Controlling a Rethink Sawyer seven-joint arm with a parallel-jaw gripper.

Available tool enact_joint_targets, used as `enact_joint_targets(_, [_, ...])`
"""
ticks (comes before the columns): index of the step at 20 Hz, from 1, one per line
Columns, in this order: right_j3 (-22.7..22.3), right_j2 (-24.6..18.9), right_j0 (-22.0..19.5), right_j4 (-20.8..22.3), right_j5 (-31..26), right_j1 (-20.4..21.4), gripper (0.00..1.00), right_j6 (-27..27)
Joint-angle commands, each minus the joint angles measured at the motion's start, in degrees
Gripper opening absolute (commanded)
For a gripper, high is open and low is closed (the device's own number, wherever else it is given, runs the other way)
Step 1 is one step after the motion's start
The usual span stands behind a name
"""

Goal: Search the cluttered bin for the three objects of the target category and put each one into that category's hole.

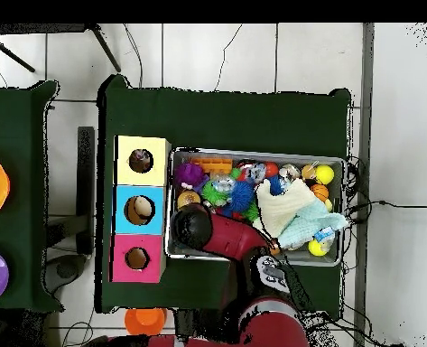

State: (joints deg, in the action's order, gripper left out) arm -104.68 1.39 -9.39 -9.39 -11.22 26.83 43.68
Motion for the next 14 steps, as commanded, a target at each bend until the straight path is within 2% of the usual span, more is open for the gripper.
enact_joint_targets(1, [-1.8, -3.7, -0.5, 1.3, 6.8, -4.2, 1.00, 15.7])
enact_joint_targets(3, [-1.2, -3.8, -0.4, 0.8, 6.3, -4.7, 1.00, 15.4])
enact_joint_targets(7, [-1.3, -5.2, -1.4, 0.7, 9.5, -5.3, 1.00, 16.3])
enact_joint_targets(11, [-1.7, -5.9, -2.0, 1.3, 16.5, -4.9, 1.00, 19.0])
enact_joint_targets(12, [-2.1, -5.9, -2.3, 2.0, 20.4, -4.5, 1.00, 20.4])
enact_joint_targets(14, [-2.3, -6.7, -3.0, 2.7, 24.5, -4.2, 1.00, 21.6])
